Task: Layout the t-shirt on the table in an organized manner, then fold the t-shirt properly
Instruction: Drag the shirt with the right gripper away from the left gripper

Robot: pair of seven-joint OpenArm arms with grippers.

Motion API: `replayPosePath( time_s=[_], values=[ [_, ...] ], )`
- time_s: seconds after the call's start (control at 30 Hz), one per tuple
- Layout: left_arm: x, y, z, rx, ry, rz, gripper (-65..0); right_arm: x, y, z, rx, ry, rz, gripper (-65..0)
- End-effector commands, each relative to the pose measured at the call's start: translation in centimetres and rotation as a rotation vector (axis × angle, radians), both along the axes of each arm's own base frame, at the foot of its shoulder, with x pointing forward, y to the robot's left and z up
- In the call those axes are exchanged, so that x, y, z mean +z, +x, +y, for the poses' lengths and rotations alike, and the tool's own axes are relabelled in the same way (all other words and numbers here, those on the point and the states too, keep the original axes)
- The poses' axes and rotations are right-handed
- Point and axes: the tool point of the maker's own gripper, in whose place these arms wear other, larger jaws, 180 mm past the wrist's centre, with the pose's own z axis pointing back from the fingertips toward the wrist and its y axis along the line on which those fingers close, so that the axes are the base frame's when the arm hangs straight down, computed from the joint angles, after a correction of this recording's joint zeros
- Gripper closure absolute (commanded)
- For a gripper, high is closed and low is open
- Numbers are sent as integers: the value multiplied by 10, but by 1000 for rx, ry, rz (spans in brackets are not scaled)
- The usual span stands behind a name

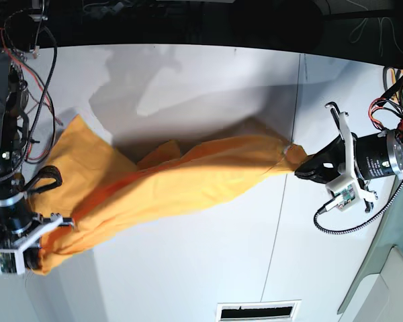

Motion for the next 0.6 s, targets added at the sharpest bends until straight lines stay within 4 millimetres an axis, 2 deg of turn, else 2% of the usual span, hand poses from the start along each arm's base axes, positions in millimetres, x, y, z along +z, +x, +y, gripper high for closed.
replayPosePath(
  time_s=[0.0,0.07,0.13,0.2,0.27,0.3,0.37,0.4,0.43,0.53,0.57],
  values=[
    [-1,9,12,45,3,-6,0,31,21,11,49,28,-89,0],
    [-27,14,29,126,-30,63,0,34,57,41,161,82,-72,0],
    [-57,12,44,200,-55,146,0,26,96,66,217,111,-6,0],
    [-83,6,53,266,-84,225,0,7,127,91,254,128,100,0],
    [-103,1,57,312,-107,284,0,-16,147,114,287,129,203,0],
    [-109,-1,56,326,-119,303,0,-28,152,124,297,126,252,-85],
    [-119,-6,55,342,-130,337,0,-50,153,136,307,117,335,-340],
    [-122,-9,54,345,-130,349,0,-57,151,142,314,112,361,-415],
    [-123,-11,54,346,-133,355,0,-65,147,143,314,98,389,-434],
    [-123,-12,56,347,-128,363,0,-77,135,141,274,105,437,-430],
    [-121,-11,56,347,-135,362,-27,-79,130,137,248,107,449,-430]
  ],
)
